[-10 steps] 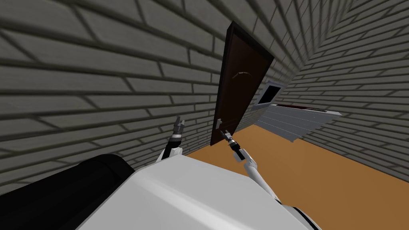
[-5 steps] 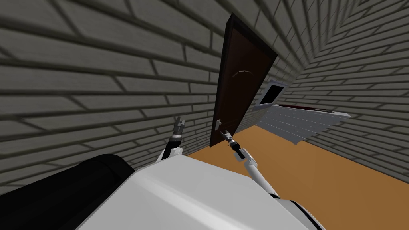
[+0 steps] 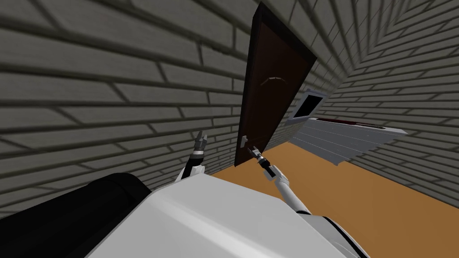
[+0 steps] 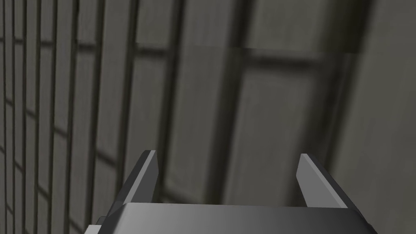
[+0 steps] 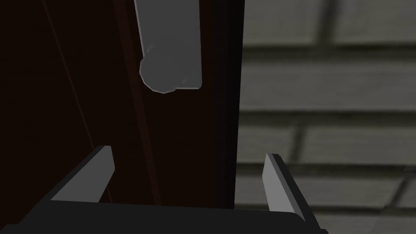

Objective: Pull the door open

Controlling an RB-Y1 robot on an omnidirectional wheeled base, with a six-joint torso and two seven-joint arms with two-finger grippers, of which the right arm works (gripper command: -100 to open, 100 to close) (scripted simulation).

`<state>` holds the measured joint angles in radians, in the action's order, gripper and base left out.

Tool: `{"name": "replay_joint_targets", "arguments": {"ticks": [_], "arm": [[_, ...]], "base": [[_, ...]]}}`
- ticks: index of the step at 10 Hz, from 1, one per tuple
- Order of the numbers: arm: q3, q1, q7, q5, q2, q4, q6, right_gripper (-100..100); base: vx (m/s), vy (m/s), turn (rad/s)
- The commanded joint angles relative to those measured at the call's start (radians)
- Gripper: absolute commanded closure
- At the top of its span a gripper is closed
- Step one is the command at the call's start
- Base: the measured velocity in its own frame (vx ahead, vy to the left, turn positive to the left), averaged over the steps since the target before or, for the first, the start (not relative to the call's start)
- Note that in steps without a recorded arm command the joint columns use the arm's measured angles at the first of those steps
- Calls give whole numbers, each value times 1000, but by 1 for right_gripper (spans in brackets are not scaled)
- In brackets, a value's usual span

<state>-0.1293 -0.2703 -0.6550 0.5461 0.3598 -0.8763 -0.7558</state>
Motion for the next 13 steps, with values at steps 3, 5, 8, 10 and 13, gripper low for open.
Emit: {"name": "replay_joint_targets", "arguments": {"ticks": [3,5,8,10,13], "arm": [[-4,-41,-38,24,15,77,-19,-100],[-1,-35,-36,19,8,63,-9,-100],[5,-39,-45,17,-2,68,2,-100],[8,-42,-51,15,-9,72,10,-100],[8,-42,-49,15,-7,73,6,100]], "base": [[90,-70,33],[77,-3,28],[186,93,43],[208,81,49],[-1,-5,5]]}}
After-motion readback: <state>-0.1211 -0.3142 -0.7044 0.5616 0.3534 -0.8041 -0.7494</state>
